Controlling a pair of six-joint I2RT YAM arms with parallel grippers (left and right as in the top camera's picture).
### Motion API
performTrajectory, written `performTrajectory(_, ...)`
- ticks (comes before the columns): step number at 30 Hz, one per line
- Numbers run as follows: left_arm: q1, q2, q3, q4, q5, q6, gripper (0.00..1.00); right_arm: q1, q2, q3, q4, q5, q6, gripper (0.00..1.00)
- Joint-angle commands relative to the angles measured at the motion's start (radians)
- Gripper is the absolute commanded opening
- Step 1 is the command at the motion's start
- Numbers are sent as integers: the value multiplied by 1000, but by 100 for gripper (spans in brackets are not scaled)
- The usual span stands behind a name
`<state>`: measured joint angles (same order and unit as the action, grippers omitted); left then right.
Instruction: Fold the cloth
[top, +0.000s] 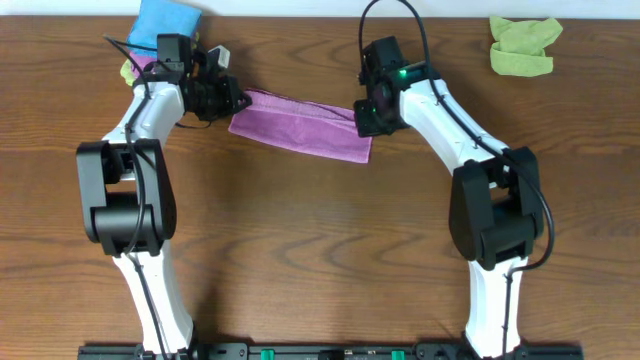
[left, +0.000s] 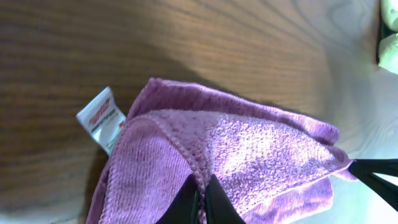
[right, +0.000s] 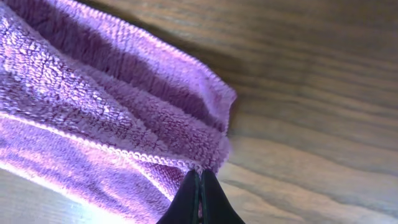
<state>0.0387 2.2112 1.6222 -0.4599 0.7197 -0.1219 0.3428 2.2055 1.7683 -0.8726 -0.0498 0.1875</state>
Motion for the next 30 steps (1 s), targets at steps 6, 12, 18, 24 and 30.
performTrajectory(6,10,1,20,-119,-48,93,6,15,-20,12,-40,-14,18,1)
performTrajectory(12,10,1,20,-133,-58,93,6,33,-20,12,-56,-15,17,1)
performTrajectory(18,10,1,20,-134,-73,93,17,45,-20,12,-56,-14,6,29)
performTrajectory(24,10,0,45,-141,-72,93,62,37,-20,12,-55,1,6,73)
performTrajectory(30,10,-2,151,-219,-73,110,62,15,-32,12,-52,0,6,73)
